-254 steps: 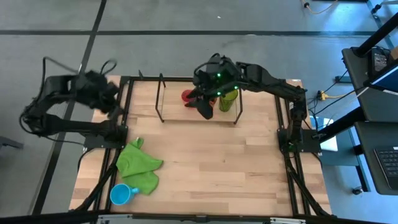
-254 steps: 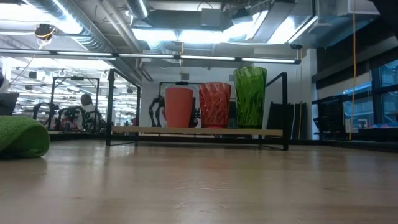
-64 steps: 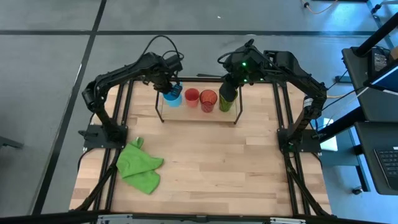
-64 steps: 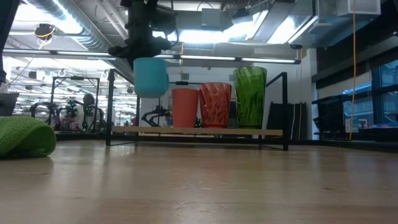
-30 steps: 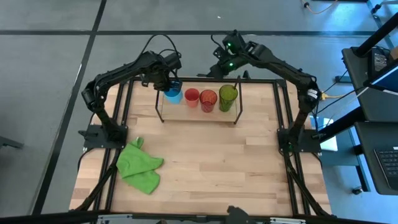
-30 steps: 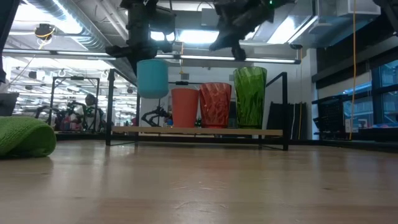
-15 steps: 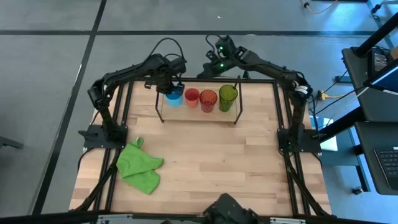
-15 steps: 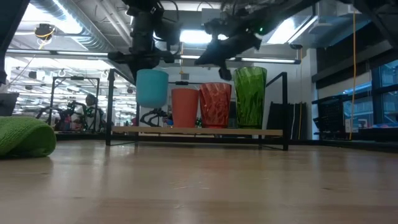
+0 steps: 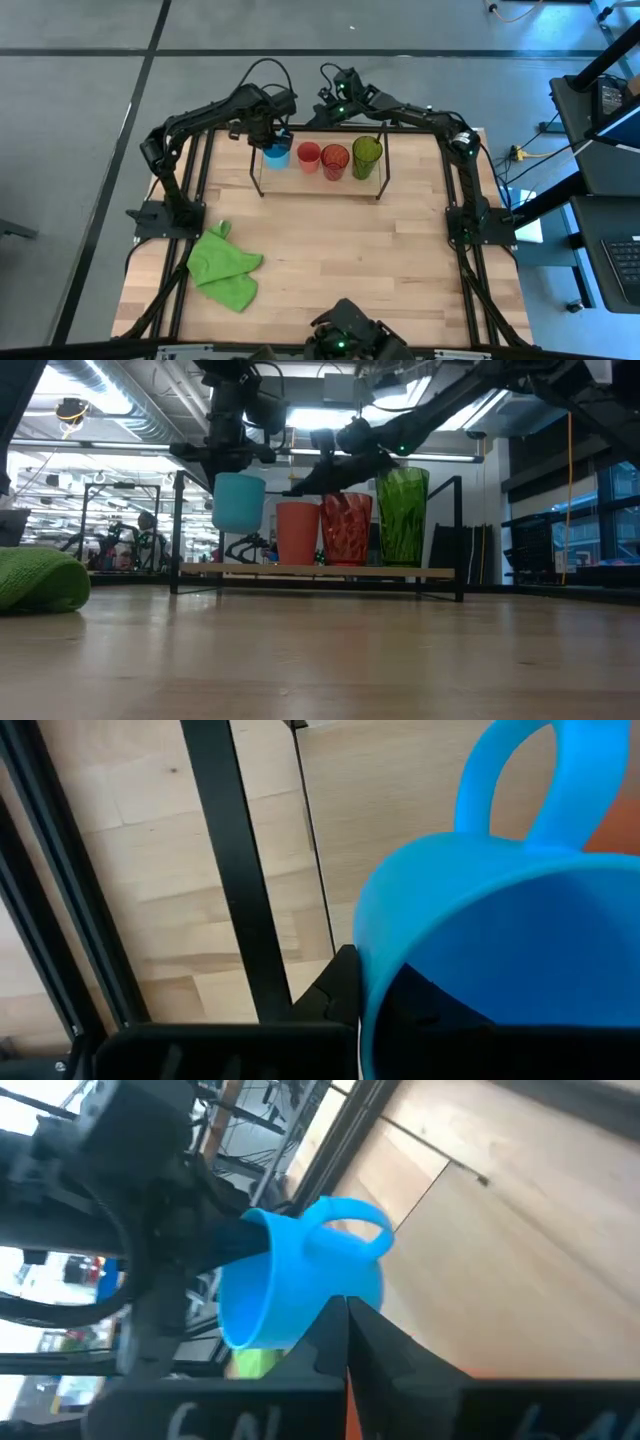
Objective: Stack small to large cups/mugs on shelf
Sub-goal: Put the blue mug on the shelf
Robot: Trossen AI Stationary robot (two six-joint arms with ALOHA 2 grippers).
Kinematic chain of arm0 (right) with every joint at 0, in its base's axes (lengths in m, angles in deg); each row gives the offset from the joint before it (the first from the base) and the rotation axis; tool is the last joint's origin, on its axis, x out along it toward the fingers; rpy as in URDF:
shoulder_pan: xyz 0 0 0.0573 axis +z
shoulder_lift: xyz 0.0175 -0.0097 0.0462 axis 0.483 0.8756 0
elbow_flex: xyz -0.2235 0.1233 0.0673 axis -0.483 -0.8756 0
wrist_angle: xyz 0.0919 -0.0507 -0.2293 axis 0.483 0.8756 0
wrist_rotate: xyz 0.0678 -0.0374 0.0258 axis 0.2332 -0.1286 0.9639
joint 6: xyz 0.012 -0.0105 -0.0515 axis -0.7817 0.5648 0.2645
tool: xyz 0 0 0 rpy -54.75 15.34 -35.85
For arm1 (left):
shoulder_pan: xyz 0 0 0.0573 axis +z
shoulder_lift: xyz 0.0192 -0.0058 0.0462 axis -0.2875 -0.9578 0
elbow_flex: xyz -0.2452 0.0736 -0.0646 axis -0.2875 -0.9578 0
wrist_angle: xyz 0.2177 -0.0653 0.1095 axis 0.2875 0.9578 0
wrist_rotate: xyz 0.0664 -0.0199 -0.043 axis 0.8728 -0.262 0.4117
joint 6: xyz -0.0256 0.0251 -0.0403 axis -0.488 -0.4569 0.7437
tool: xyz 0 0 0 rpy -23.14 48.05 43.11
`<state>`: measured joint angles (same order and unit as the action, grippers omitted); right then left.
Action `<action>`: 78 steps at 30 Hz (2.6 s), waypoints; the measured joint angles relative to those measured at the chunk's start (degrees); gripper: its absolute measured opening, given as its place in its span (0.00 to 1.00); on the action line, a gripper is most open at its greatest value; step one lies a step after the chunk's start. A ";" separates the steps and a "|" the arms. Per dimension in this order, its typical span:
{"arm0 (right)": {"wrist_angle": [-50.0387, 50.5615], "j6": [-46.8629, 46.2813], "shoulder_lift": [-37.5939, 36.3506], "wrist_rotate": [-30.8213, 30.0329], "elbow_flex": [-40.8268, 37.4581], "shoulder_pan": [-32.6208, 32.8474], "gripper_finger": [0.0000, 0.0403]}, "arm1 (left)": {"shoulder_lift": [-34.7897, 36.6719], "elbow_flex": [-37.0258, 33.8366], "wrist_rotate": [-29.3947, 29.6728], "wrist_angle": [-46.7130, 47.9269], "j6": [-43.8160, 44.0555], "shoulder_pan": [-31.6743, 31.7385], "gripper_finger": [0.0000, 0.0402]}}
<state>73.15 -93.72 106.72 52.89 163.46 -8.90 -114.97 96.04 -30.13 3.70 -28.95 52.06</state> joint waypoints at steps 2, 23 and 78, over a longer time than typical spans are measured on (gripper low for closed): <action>-0.87 0.86 0.25 -0.46 0.00 -0.14 0.00 | 0.00 0.00 0.02 0.00 -0.99 0.30 0.01; 1.64 5.43 0.14 -1.53 0.02 -1.33 0.01 | -3.17 -0.02 -0.90 -2.49 -3.29 2.63 0.02; 3.22 8.34 0.14 -2.13 0.02 -5.31 0.04 | -3.41 0.39 -6.11 -2.30 -4.56 1.59 0.10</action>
<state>76.37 -85.38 106.86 50.75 163.48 -14.21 -118.38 96.43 -36.24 1.40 -33.51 53.66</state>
